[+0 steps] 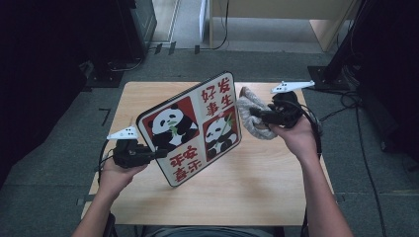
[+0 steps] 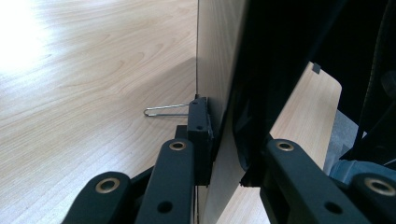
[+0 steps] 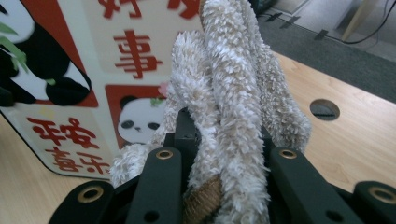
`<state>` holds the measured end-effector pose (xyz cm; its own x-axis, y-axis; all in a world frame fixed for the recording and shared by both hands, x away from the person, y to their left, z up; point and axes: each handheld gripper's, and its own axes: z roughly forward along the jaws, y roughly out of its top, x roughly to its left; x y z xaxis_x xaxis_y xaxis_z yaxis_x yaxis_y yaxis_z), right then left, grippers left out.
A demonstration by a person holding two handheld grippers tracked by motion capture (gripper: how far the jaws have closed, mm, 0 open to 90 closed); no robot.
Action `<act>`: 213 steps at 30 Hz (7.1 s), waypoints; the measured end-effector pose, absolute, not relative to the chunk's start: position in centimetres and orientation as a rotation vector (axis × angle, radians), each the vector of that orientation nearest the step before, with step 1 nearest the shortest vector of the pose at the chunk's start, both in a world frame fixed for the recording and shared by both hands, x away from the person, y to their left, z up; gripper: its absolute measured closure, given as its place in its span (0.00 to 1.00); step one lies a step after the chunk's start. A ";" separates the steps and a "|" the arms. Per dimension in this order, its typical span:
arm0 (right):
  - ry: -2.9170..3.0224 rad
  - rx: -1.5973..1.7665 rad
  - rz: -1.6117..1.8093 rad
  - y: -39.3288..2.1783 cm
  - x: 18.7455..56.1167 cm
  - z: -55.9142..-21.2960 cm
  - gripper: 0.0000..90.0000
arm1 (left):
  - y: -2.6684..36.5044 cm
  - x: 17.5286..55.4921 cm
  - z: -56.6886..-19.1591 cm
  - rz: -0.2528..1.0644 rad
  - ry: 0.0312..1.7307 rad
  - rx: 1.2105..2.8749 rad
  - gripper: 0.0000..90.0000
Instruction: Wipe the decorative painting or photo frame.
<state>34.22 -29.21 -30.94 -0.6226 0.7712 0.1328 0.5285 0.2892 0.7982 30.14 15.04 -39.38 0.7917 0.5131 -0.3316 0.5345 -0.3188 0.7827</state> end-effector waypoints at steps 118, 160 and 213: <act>2.325 1.182 1.326 -28.3 36.9 -38.7 0.81 | 15.3 30.6 -39.5 -0.008 0.731 1.986 0.89; 2.402 1.322 1.234 -28.9 35.9 -45.3 0.81 | 15.3 30.7 -39.4 -0.011 0.729 1.990 0.88; 2.379 1.203 1.308 -28.0 36.4 -31.0 0.82 | 15.1 30.6 -39.5 -0.021 0.756 1.970 0.89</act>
